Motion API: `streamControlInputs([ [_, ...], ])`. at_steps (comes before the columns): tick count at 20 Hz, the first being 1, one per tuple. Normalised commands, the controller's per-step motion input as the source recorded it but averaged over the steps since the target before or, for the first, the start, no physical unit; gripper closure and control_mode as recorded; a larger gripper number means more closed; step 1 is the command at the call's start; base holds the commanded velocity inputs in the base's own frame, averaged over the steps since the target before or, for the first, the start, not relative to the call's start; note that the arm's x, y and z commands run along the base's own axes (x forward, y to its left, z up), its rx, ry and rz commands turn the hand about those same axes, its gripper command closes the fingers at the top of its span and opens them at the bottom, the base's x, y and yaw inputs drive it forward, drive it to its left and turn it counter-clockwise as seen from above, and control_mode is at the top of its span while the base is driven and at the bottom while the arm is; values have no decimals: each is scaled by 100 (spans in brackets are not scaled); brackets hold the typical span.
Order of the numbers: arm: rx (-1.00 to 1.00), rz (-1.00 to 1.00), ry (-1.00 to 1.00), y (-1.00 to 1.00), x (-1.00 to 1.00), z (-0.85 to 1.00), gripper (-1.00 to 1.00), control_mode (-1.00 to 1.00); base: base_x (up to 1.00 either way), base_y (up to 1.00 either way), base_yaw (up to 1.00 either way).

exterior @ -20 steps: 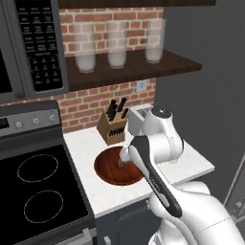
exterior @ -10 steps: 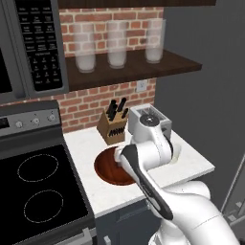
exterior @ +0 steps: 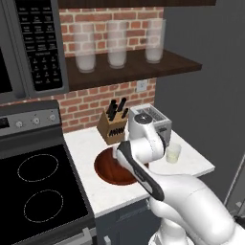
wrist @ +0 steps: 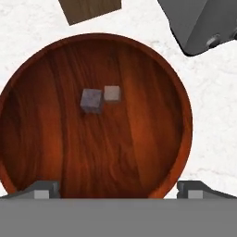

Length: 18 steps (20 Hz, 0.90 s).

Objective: Grab a lemon wedge from the fridge and one ice cube from the ice bowl, and put them in the glass of lemonade.

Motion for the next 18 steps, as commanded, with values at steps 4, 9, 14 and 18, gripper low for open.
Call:
streamControlInputs([
  [4, 0, -4, 8, 12, 37, -14, -100, -100, 0, 0, 0],
  [9, 0, 0, 0, 19, 24, -21, -100, -100, 0, 0, 0],
  [14, 0, 0, 3, 17, 21, -16, -100, -100, 0, 0, 0],
  [18, 0, -4, 1, 0, 1, -23, -100, -100, 0, 0, 0],
])
